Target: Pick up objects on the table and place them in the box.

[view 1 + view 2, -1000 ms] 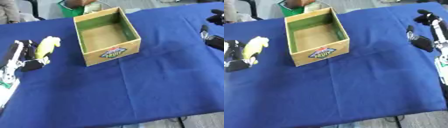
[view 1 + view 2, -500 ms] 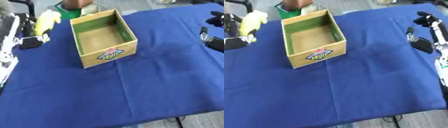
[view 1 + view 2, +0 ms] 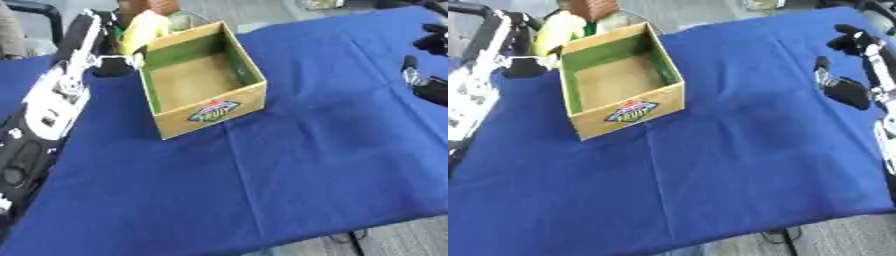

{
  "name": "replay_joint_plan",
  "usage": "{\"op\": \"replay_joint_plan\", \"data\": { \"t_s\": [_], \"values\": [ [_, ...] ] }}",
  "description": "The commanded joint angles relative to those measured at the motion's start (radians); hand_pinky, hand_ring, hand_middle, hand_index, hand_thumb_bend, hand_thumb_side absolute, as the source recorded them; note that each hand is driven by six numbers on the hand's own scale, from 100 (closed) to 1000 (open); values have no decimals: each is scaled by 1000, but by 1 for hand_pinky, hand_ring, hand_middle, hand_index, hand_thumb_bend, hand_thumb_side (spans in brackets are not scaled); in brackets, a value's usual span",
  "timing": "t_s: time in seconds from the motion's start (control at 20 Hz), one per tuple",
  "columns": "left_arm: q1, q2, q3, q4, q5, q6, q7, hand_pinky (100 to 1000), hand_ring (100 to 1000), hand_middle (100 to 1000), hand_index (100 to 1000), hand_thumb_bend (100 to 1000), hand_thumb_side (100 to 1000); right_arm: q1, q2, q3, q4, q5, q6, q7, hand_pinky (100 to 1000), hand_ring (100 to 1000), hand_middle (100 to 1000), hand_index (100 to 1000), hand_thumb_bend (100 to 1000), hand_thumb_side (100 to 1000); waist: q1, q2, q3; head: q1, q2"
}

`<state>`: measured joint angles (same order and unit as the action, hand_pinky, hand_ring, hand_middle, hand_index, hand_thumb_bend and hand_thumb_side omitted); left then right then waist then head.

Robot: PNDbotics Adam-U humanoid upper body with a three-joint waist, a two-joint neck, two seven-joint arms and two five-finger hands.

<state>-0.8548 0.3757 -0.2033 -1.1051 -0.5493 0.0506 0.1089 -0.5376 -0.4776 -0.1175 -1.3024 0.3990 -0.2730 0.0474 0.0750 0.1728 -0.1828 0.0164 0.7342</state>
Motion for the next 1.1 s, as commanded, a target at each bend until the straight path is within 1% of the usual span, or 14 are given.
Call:
{"op": "replay_joint_plan", "data": {
  "t_s": [0.05,0.3,0.5,0.55,0.6,0.65,0.75,0.8,0.85,0.9,0.95,1.0,1.05,1.1],
  "values": [
    [-46,-21,28,63,-69,-35,21,287,242,236,367,138,100,-31,-9,8,-26,4,-8,14,854,797,704,926,100,230,-2,-12,-16,21,-16],
    [-75,-65,41,122,-156,-86,44,354,310,307,432,146,100,-48,-2,18,-28,4,-13,24,854,797,703,926,100,229,6,-2,-58,42,-24],
    [-69,-96,32,138,-200,-123,20,415,375,373,492,211,100,-53,0,18,-30,3,-13,26,854,797,703,926,100,229,7,5,-74,45,-27],
    [-66,-101,30,144,-208,-127,9,446,417,415,532,360,100,-53,0,17,-30,3,-13,26,854,797,703,926,100,233,6,6,-76,44,-27],
    [-62,-105,29,149,-216,-130,-4,465,446,447,564,349,100,-53,-1,16,-30,3,-13,25,854,797,703,926,100,228,6,7,-76,43,-28],
    [-58,-109,28,154,-222,-134,-19,498,492,493,617,457,100,-52,-2,15,-29,3,-13,24,854,797,703,926,100,228,5,8,-76,42,-28],
    [-53,-118,29,163,-229,-145,-51,574,578,578,705,816,100,-51,-2,15,-28,1,-13,24,854,797,703,926,100,228,4,9,-73,41,-29],
    [-52,-119,29,160,-234,-153,-59,605,615,612,732,919,151,-51,-1,15,-28,1,-13,24,854,797,703,926,100,228,4,10,-71,40,-29],
    [-51,-119,29,155,-242,-160,-62,605,615,612,732,919,151,-51,0,15,-28,1,-13,24,854,797,703,926,100,228,3,10,-70,39,-29],
    [-50,-117,30,146,-248,-165,-59,626,645,644,756,979,216,-51,0,15,-28,0,-13,24,854,797,703,926,100,228,3,11,-67,37,-29],
    [-50,-115,30,136,-250,-170,-54,632,653,655,762,998,237,-50,-1,14,-28,0,-13,24,854,797,703,926,100,228,2,11,-63,35,-29],
    [-49,-113,28,127,-247,-174,-51,653,683,688,782,1000,281,-49,-1,13,-27,0,-13,24,854,798,703,926,100,228,1,11,-59,33,-30],
    [-47,-111,24,116,-238,-178,-50,654,685,690,784,1000,285,-47,0,13,-27,-1,-12,24,854,798,703,926,100,227,-1,11,-54,31,-30],
    [-45,-108,20,101,-228,-182,-48,665,696,701,789,1000,313,-46,0,12,-26,-1,-12,24,854,797,703,926,100,228,-2,11,-50,30,-31]
  ]
}}
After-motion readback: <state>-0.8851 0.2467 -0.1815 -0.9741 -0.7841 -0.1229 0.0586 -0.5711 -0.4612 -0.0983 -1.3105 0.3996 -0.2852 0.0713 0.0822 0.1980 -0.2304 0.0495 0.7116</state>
